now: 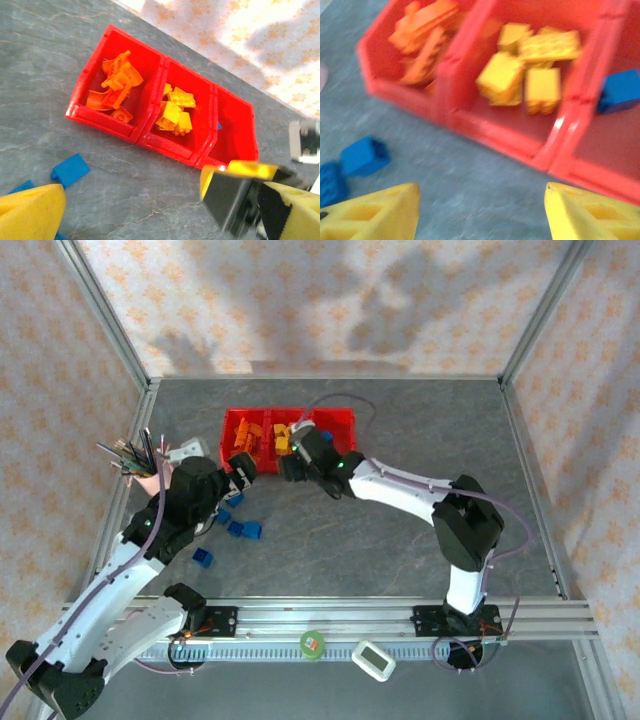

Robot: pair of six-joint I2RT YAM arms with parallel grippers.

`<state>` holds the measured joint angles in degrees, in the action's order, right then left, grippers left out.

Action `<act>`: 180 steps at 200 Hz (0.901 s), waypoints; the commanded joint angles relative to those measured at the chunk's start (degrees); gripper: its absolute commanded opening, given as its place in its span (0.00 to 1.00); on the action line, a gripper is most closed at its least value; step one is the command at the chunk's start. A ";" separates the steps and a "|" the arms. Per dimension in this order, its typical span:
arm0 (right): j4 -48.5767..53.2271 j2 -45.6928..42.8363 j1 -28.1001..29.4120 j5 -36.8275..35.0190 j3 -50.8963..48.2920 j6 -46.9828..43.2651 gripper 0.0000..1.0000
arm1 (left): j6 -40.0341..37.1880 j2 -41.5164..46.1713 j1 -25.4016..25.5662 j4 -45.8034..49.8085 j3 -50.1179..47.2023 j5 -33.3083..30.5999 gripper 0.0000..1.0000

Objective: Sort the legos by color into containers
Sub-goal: Pick up the lego from the middle-left of the table.

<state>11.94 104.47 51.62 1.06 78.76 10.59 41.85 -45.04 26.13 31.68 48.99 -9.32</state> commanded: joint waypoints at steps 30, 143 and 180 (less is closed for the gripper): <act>-5.17 -0.26 6.98 5.65 -5.63 -3.66 0.74 | 3.90 4.90 -0.03 13.02 -0.13 -5.60 1.00; -3.26 15.23 12.37 7.06 3.74 -11.48 0.84 | 7.70 8.03 -0.03 17.79 -1.25 -9.23 1.00; -2.16 18.40 12.37 7.15 6.27 -12.63 0.81 | 7.73 8.03 -0.06 17.87 -1.31 -9.29 1.00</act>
<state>8.08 120.03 63.72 8.67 82.74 -0.12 48.86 -37.82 26.13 47.16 48.25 -16.80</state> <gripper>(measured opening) 0.823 0.996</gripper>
